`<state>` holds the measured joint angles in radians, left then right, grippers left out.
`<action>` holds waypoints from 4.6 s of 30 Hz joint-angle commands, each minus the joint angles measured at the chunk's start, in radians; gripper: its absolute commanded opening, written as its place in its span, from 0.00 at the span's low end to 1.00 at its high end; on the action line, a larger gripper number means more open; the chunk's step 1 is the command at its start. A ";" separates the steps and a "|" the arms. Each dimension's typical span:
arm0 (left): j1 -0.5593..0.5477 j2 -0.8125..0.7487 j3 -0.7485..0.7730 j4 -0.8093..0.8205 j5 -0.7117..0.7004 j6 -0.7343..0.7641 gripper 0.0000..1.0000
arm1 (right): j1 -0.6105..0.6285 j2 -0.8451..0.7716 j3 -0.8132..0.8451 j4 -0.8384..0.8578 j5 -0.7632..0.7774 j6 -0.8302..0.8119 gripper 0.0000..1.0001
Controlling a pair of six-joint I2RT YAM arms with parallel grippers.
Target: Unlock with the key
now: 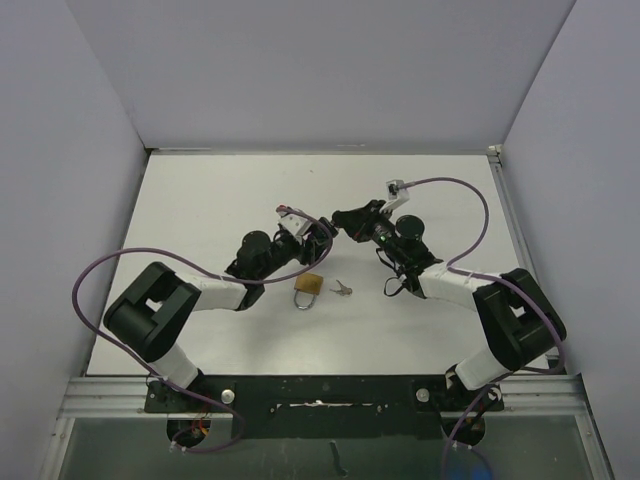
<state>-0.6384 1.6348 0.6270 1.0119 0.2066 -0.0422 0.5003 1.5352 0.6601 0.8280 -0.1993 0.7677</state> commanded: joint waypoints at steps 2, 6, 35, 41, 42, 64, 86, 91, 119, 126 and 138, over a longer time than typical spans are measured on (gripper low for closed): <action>0.067 -0.064 0.154 0.508 -0.140 -0.058 0.00 | 0.055 0.055 -0.061 -0.271 -0.289 -0.049 0.00; 0.090 -0.069 0.154 0.508 -0.126 -0.113 0.00 | 0.055 0.045 -0.069 -0.263 -0.305 -0.088 0.00; -0.022 -0.019 0.259 0.507 -0.100 0.168 0.00 | 0.043 0.122 -0.044 -0.166 -0.387 0.053 0.00; -0.025 -0.023 0.258 0.507 -0.110 0.166 0.00 | 0.043 0.109 -0.057 -0.162 -0.377 0.055 0.00; -0.025 -0.024 0.255 0.507 -0.113 0.164 0.00 | 0.042 0.106 -0.057 -0.165 -0.377 0.051 0.00; -0.026 -0.049 0.162 0.507 -0.199 0.021 0.00 | 0.039 0.106 -0.028 -0.225 -0.391 0.048 0.00; -0.027 -0.031 0.085 0.503 -0.290 -0.031 0.00 | 0.040 0.129 0.029 -0.328 -0.423 0.043 0.00; -0.035 -0.017 0.076 0.504 -0.328 -0.028 0.00 | 0.040 0.135 0.035 -0.333 -0.426 0.049 0.00; -0.159 0.141 0.221 0.502 -0.604 0.239 0.00 | 0.065 0.168 0.229 -0.743 -0.278 0.181 0.00; -0.187 0.169 0.250 0.504 -0.662 0.295 0.00 | 0.068 0.186 0.252 -0.783 -0.262 0.216 0.00; -0.191 0.179 0.260 0.504 -0.674 0.304 0.00 | 0.069 0.200 0.265 -0.788 -0.266 0.229 0.00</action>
<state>-0.8497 1.8629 0.7185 1.0939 -0.4110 0.2512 0.4675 1.7004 0.9665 0.2962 -0.2237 0.9638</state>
